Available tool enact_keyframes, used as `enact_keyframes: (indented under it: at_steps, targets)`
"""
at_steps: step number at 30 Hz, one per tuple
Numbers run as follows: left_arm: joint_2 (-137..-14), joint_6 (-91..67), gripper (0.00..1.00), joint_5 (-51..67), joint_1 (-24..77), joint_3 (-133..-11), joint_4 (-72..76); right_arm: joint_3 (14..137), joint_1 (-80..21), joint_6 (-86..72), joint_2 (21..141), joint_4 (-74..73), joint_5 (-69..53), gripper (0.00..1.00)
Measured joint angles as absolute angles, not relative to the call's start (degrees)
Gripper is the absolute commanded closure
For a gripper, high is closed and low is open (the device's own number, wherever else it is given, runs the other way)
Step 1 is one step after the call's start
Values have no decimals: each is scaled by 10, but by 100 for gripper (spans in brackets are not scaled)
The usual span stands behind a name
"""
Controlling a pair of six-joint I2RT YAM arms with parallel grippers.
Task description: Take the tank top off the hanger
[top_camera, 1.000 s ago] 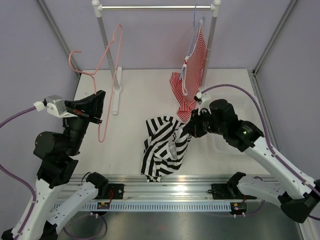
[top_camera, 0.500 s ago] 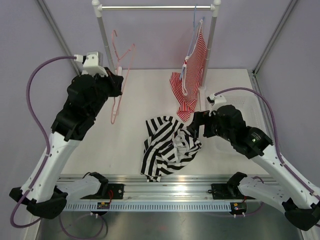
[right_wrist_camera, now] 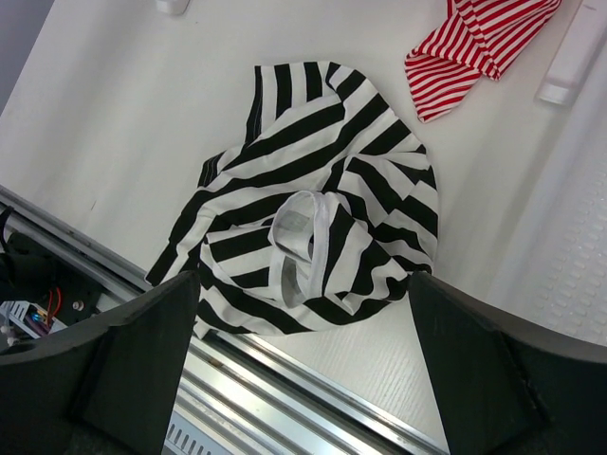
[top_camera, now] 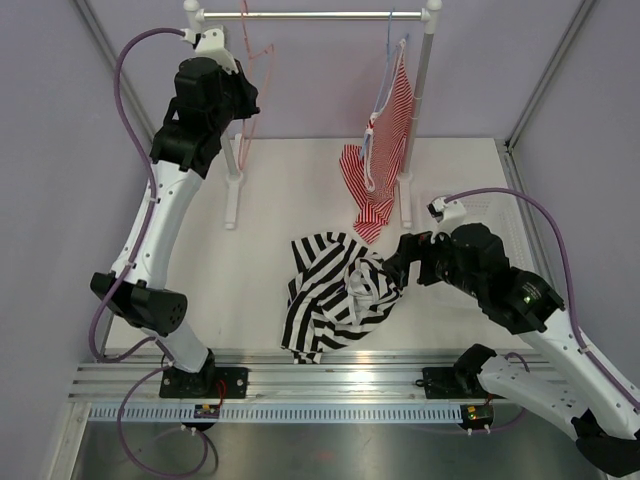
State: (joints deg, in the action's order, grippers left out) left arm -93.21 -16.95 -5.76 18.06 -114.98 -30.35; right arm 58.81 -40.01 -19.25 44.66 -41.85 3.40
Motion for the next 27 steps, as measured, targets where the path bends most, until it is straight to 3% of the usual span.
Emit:
enact_keyframes:
  at_steps: [21, 27]
  targets:
    - [-1066, -135, 100, -23, 160, -1296, -261, 552, -400, -195, 443, -402, 1, 1]
    - [-1116, -135, 95, -23, 154, -1316, -272, 547, -400, -199, 443, -401, -12, 1]
